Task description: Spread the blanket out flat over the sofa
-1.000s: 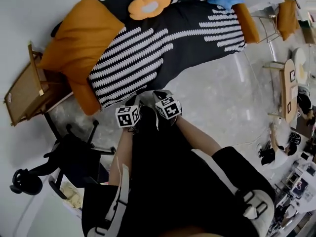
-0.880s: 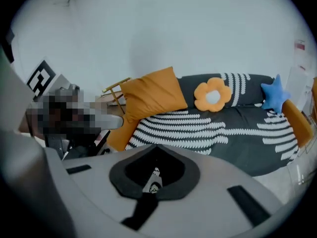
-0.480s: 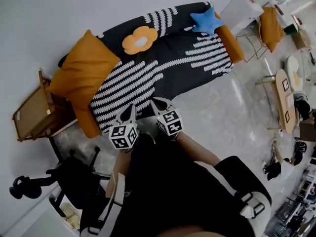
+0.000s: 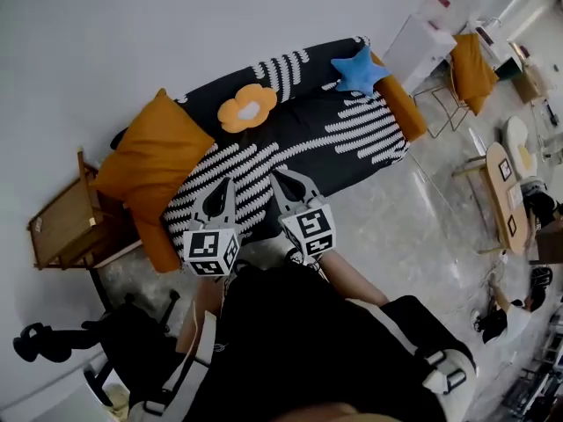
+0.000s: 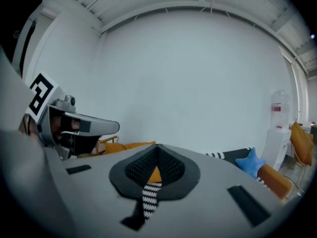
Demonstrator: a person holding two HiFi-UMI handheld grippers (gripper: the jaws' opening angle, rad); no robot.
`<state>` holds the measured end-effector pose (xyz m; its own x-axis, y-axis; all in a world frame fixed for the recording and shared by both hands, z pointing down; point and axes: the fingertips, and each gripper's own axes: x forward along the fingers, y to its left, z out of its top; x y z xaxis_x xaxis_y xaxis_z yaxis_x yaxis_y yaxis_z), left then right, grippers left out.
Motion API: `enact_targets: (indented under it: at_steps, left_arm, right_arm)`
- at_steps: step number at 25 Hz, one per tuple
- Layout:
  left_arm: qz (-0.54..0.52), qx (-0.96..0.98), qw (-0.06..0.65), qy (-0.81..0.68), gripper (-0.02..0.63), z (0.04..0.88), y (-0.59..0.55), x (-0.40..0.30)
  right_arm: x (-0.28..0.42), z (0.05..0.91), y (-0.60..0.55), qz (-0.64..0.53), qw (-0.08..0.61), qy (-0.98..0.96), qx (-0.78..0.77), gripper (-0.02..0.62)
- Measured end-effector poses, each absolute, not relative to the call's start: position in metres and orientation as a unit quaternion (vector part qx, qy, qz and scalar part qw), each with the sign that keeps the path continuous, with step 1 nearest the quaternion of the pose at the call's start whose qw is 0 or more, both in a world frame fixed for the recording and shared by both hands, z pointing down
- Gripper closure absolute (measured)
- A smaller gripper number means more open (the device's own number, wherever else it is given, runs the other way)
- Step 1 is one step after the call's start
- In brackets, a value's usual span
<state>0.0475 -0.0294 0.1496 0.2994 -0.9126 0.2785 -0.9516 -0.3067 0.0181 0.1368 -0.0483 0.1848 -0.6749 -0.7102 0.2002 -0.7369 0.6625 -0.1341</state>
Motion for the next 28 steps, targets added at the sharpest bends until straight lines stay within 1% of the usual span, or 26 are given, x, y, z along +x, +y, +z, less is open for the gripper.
enact_targets:
  at_steps: [3,8,11,28]
  left_arm:
    - [0.073,0.799,0.102,-0.589,0.584,0.12,-0.031,0.039]
    - [0.048,0.802,0.058,-0.593,0.584,0.084,-0.036,0.04]
    - [0.04,0.801,0.056,-0.594,0.584,0.083,-0.039,0.035]
    - [0.044,0.818,0.039,-0.572,0.584,0.083,-0.051,0.047]
  right_arm:
    - [0.142,0.159,-0.052,0.094,0.039,-0.908,0.406,0.588]
    - [0.147,0.119,-0.062,0.071,0.016,-0.907,0.415,0.588]
    - [0.145,0.104,-0.067,0.036,0.008,-0.906,0.421,0.588]
    - [0.161,0.103,-0.078,0.025,0.008,-0.89,0.456,0.588]
